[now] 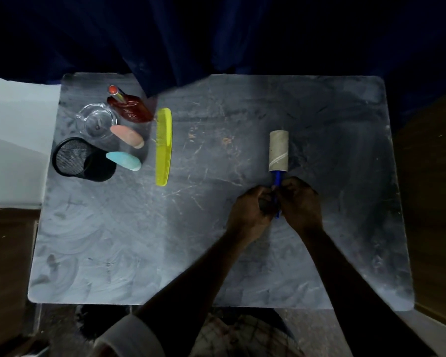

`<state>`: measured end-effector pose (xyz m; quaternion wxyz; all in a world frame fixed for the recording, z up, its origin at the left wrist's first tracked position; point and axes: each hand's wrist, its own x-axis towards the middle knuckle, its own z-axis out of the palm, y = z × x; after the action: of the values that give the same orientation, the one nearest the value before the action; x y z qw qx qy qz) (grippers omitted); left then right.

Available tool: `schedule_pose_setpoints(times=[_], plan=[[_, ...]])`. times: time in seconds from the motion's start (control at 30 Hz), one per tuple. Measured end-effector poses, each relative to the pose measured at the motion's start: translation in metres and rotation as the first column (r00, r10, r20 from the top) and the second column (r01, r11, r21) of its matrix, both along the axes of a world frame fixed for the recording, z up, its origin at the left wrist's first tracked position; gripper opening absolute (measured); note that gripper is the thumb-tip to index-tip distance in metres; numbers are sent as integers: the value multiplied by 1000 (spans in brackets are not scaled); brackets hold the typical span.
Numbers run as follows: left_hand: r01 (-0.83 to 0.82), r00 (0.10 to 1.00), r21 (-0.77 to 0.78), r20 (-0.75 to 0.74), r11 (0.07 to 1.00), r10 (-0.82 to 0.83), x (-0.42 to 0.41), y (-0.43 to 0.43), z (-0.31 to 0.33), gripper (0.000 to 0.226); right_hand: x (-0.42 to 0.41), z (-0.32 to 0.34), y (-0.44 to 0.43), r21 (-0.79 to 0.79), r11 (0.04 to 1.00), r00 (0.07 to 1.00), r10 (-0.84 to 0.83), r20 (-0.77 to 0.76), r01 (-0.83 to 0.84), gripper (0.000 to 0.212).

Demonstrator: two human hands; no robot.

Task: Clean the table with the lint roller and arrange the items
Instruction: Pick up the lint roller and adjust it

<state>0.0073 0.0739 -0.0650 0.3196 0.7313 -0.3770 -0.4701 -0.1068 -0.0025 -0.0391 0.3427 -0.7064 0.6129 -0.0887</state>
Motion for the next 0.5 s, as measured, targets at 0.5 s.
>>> schedule_pose_setpoints(times=[0.5], plan=[[-369, 884, -297, 181, 880, 432, 108, 60, 20, 39, 146, -2, 24, 118, 980, 950, 118, 289, -158, 20]])
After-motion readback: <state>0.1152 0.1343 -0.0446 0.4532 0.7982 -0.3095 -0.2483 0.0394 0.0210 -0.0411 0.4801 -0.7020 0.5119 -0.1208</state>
